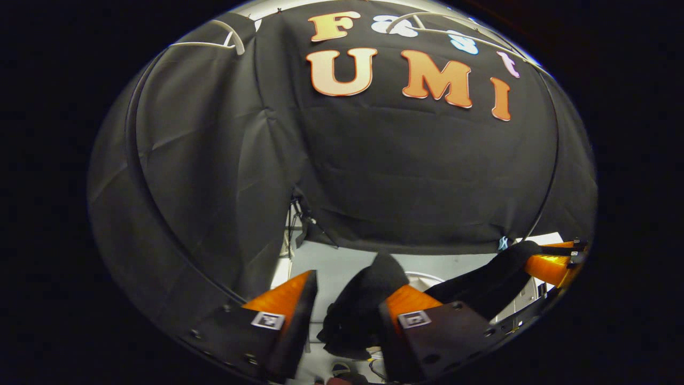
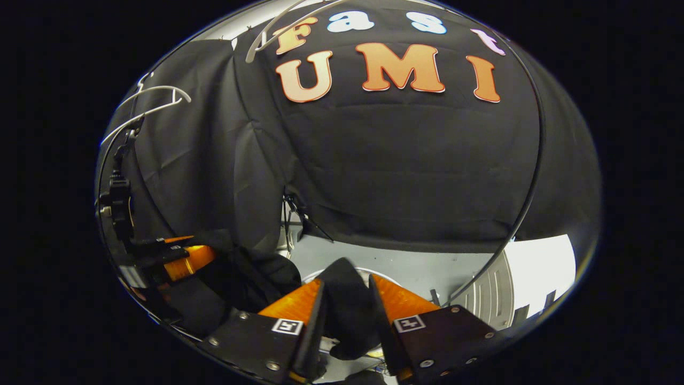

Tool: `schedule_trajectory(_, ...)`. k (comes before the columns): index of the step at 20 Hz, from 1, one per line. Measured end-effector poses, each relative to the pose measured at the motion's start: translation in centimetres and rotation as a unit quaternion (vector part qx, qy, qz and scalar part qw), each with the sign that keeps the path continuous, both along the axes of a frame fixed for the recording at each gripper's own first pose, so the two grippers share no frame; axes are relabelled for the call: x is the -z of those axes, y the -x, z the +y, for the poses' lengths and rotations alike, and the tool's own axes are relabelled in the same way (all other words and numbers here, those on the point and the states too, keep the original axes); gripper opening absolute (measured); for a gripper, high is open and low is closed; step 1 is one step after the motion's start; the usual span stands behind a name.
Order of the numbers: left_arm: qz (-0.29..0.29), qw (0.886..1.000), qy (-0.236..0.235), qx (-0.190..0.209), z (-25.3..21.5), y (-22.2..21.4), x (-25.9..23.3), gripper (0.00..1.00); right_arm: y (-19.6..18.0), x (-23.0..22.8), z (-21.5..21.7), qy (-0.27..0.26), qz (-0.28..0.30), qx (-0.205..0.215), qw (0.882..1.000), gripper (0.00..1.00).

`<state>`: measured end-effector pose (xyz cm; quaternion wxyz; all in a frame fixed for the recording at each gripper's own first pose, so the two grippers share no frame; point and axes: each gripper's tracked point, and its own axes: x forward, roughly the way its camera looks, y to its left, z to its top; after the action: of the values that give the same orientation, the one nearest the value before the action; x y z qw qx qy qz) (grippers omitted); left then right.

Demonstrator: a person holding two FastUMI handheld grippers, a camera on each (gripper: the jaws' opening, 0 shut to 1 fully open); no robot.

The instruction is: Grasp the clothes on the hanger with both hands and then place them into the laundry hamper below.

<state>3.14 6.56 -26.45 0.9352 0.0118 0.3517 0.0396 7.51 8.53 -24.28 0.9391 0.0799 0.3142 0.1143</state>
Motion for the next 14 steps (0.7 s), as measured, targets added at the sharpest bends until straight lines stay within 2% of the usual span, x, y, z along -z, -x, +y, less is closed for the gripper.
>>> schedule_trajectory(1, 0.008, 1.0, -0.004, -0.004, 0.2, 0.2, 0.4, 0.69, -0.3, -0.1, 0.5, -0.008, -0.003, -0.004, 1.0, 0.52)
schedule_trajectory(2, 0.012, 1.0, -0.001, -0.007, 0.4, 0.3, 0.7, 0.86, -0.1, -0.6, 0.7, -0.013, -0.005, -0.005, 1.0, 0.51)
schedule_trajectory(3, 0.016, 1.0, 0.003, -0.013, 0.4, 0.4, 0.9, 0.86, -0.2, -0.7, 0.6, -0.012, -0.005, -0.003, 1.0, 0.62)
schedule_trajectory(4, 0.024, 1.0, 0.008, -0.017, 0.5, 0.8, 1.4, 0.91, -0.3, -0.5, 0.5, -0.009, -0.003, 0.0, 1.0, 0.68)
schedule_trajectory(5, 0.038, 0.999, 0.021, -0.013, -0.1, 1.2, 2.1, 0.86, -0.4, -0.4, 0.2, -0.006, -0.003, 0.004, 1.0, 0.71)
schedule_trajectory(6, 0.044, 0.998, 0.033, -0.009, -0.6, 1.5, 2.1, 0.86, -0.4, -0.4, 0.1, -0.007, -0.002, 0.005, 1.0, 0.79)
schedule_trajectory(7, 0.035, 0.999, 0.039, -0.004, -1.1, 1.1, 1.6, 0.86, -0.4, -0.4, 0.1, -0.008, 0.0, 0.006, 1.0, 0.81)
schedule_trajectory(10, -0.006, 1.0, 0.016, 0.005, -0.5, -0.8, -0.5, 0.86, -0.1, -0.5, -0.4, -0.007, -0.002, 0.01, 1.0, 0.85)
schedule_trajectory(11, -0.015, 1.0, 0.013, 0.006, -0.5, -1.2, -1.2, 0.91, -0.1, -0.4, -0.6, -0.008, -0.001, 0.012, 1.0, 0.86)
schedule_trajectory(12, -0.021, 1.0, 0.016, 0.006, -0.5, -1.4, -1.6, 0.87, 0.0, -0.5, -0.6, -0.009, -0.002, 0.013, 1.0, 0.87)
schedule_trajectory(14, -0.026, 0.999, 0.022, 0.002, -0.5, -1.6, -1.9, 0.87, -0.1, -0.6, -0.8, -0.009, -0.004, 0.017, 1.0, 0.87)
